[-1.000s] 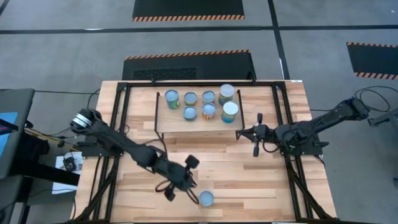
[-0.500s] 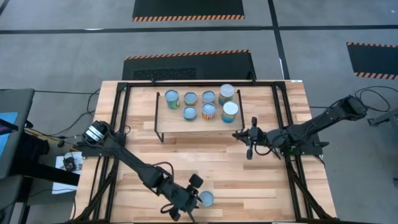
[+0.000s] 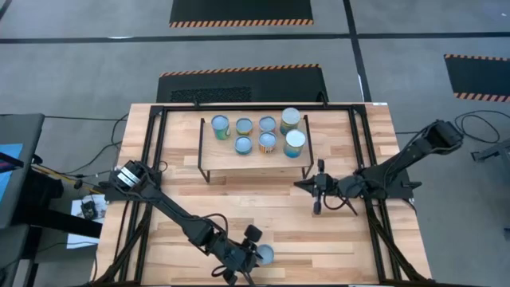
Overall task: Pick and place cans onto a shelf
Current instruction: Put the white can on the shelf
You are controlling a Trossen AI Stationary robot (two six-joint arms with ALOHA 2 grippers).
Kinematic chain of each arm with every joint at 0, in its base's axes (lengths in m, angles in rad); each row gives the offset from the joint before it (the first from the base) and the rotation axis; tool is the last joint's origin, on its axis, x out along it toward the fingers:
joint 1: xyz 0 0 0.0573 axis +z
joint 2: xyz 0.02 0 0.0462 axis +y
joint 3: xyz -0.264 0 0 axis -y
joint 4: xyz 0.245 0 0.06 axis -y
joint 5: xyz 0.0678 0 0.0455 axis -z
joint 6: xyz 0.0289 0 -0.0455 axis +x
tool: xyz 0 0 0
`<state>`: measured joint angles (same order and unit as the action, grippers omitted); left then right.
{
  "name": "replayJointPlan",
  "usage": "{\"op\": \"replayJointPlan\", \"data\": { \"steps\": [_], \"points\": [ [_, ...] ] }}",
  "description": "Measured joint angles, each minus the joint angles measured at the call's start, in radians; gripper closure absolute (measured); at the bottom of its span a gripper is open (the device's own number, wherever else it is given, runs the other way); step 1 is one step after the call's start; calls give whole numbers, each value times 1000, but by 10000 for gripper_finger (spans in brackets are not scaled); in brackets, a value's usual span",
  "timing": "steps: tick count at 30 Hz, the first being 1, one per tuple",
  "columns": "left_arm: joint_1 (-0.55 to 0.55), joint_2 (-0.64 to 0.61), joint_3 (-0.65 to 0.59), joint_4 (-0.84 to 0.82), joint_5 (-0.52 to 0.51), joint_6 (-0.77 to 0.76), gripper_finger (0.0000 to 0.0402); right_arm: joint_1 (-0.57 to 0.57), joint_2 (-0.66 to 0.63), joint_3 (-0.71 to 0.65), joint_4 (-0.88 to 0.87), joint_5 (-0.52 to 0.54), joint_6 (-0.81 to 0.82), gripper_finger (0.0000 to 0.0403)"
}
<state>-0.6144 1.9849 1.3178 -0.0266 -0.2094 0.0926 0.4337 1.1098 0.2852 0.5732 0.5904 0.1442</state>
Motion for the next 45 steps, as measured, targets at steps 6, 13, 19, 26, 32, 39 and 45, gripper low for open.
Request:
{"op": "replayJointPlan", "data": {
  "steps": [6, 13, 19, 26, 32, 39, 45],
  "points": [
    [-2, 31, 2, 9, -65, 4, 287, 24, 7, 0, -3, 14, 6, 394],
    [2, 31, 2, 8, -49, 32, 347, 25, 7, 0, 4, 14, 14, 394],
    [6, 12, -1, 7, -30, 42, 391, 25, 7, 0, 4, 14, 24, 394],
    [46, -203, 0, -166, -62, -27, 398, 25, 7, 0, 6, 14, 16, 394],
    [108, -431, 0, -350, -173, -140, 399, 36, 7, 0, 7, 12, 39, 394],
    [263, -653, 1, -708, -353, -344, 399, 73, 7, 0, 8, 16, 40, 394],
    [448, -707, 0, -915, -352, -466, 399, 83, 7, 0, 9, 41, 40, 394]
  ]
}}
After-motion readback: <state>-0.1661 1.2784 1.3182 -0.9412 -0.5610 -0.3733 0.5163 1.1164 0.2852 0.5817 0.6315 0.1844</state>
